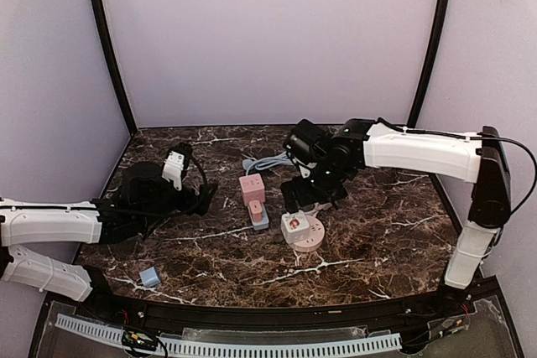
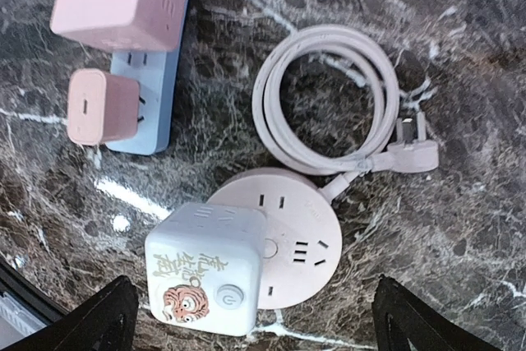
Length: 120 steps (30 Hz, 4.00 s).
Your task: Insert the plug
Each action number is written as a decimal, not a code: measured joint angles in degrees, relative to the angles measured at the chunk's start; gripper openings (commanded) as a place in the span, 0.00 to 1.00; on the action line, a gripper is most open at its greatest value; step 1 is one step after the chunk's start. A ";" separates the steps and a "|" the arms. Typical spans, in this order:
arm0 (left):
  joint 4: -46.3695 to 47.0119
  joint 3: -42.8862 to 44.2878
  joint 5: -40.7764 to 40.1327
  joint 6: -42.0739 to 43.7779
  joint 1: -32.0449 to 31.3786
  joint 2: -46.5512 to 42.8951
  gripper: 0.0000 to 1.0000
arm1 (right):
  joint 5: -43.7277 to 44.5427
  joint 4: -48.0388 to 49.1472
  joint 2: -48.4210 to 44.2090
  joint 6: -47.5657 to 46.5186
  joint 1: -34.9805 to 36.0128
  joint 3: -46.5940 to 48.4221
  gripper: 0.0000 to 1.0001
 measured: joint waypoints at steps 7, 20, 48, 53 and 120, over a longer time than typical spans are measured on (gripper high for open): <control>-1.18 2.32 -0.26 -1.57 0.00 1.84 0.99 | 6.29 11.67 -12.85 -0.22 -0.04 -12.46 0.99; -6.91 9.97 -0.83 -7.32 0.00 8.39 0.99 | 19.19 31.23 -29.40 -2.01 -0.04 -33.86 0.99; -35.69 23.06 -9.22 -27.71 0.00 13.73 0.95 | 20.48 49.62 -38.14 -7.50 -0.04 -51.08 0.99; -46.69 21.99 -4.90 -31.98 -0.07 13.33 0.94 | 21.11 49.59 -40.17 -7.52 -0.04 -51.23 0.99; -73.29 3.72 18.86 -50.73 -3.78 -5.77 0.83 | 29.70 48.13 -42.25 -9.73 -0.48 -53.94 0.99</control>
